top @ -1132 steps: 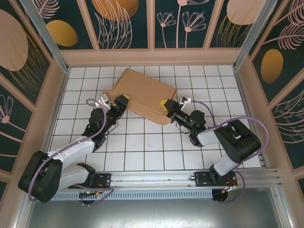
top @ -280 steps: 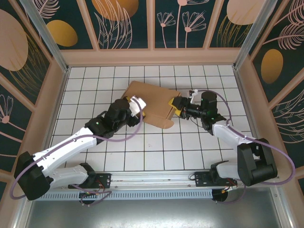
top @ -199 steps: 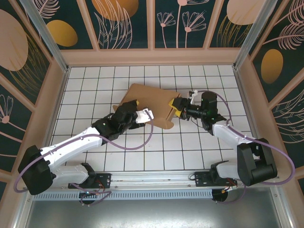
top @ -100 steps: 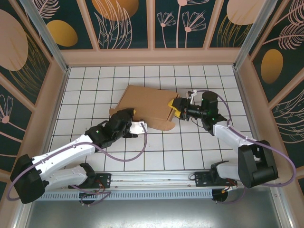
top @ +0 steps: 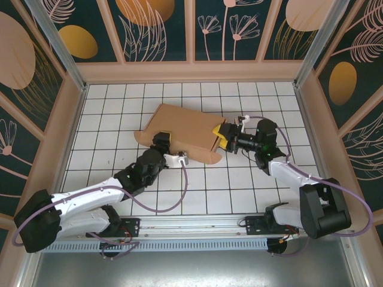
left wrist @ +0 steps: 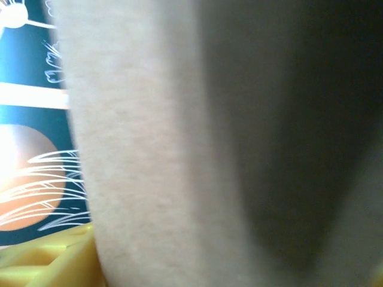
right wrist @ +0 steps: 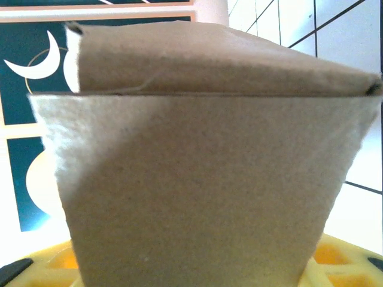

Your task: Fold the paper box

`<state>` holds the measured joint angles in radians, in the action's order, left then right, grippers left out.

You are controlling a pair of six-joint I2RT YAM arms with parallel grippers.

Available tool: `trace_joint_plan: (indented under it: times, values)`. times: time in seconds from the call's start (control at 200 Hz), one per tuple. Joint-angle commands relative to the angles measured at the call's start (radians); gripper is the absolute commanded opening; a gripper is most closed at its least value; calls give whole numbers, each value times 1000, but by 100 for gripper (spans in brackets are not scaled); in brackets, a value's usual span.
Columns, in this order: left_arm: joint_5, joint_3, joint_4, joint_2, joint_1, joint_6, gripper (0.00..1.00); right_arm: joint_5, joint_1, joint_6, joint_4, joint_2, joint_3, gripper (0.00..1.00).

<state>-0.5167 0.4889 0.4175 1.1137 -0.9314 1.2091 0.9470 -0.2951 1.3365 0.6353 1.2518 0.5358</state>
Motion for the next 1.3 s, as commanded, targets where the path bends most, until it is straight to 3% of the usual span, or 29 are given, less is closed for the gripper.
trace_joint_plan:
  times: [0.0,0.335,0.535,0.635,0.726,0.781,0.821,0.921,1.006,1.071,1.166,1.296]
  values:
    - [-42,-20,188,29,-12,133,67,65,-11,76,160,-23,-6,53]
    - [-36,10,108,-20,-13,151,45,67,-12,64,148,-29,-10,61]
    - [-34,29,18,-70,-12,138,42,52,-10,35,109,-41,-3,75]
    - [-33,52,-62,-91,-14,117,42,4,-1,-62,-43,-77,26,87]
    - [-26,103,-198,-111,-16,65,40,-160,23,-283,-429,-136,120,92]
    - [-15,156,-333,-117,-19,18,40,-337,32,-417,-646,-162,187,93]
    - [-15,201,-426,-111,-26,-20,40,-532,33,-489,-798,-178,242,93]
    - [-16,321,-648,-75,-40,-128,40,-867,37,-555,-927,-219,292,94]
    - [-22,457,-877,2,-53,-250,40,-997,39,-588,-911,-236,293,93]
    - [-20,560,-1031,74,-66,-341,39,-968,43,-633,-836,-213,284,93]
    - [-1,667,-1176,151,-85,-429,38,-747,59,-725,-729,-86,323,90]
    - [33,769,-1279,236,-95,-506,38,-511,85,-872,-614,140,383,62]
